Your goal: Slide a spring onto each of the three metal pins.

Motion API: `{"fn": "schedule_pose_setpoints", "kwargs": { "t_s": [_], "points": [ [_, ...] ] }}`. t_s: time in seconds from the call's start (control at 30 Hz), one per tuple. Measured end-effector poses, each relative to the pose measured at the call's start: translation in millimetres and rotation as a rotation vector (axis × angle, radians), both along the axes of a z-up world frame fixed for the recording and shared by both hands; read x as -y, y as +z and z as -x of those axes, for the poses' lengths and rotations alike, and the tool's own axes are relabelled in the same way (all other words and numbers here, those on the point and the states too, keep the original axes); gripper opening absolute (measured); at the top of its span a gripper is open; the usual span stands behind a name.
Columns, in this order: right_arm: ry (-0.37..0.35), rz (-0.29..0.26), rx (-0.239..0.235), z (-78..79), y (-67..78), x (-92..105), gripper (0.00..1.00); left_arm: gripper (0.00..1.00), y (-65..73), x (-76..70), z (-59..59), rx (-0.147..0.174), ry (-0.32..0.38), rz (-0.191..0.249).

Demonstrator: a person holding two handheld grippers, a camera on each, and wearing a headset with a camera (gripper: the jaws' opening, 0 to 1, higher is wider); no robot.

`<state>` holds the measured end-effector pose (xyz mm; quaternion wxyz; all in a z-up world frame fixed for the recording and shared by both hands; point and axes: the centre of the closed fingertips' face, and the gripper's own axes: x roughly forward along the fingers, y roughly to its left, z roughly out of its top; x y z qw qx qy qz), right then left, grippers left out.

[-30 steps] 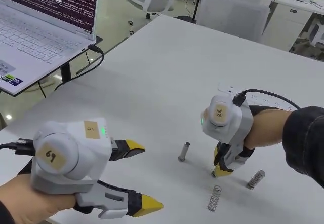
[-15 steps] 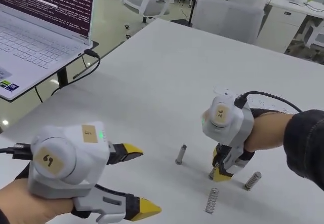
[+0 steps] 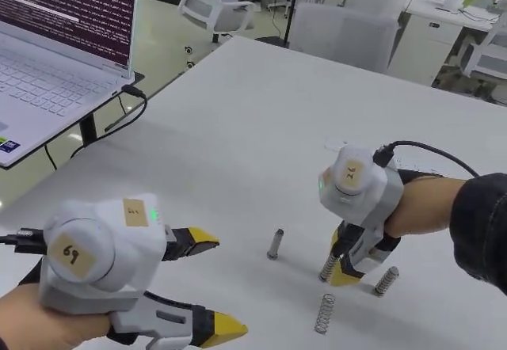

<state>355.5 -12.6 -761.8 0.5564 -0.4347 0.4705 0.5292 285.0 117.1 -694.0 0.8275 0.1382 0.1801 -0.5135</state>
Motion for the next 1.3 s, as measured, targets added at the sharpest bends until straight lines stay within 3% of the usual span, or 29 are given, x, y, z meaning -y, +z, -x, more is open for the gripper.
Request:
{"fn": "schedule_pose_setpoints", "kwargs": {
  "t_s": [0.37,0.73,0.93,1.3],
  "points": [
    [-0.017,-0.024,0.028,6.7,15.3,3.2,0.25,0.57,4.3,2.8,1.5,0.011,-0.012,-0.006],
    [-0.047,-0.064,0.086,6.6,37.6,7.4,0.25,0.57,7.9,3.3,2.7,0.019,-0.020,-0.010],
    [-0.072,-0.107,0.128,12.0,55.9,9.8,0.25,0.57,11.0,3.5,2.4,0.024,-0.023,-0.011],
    [-0.134,-0.180,0.173,29.1,72.6,21.4,0.25,0.57,15.3,3.6,4.2,0.024,-0.021,-0.011]
  ]
}}
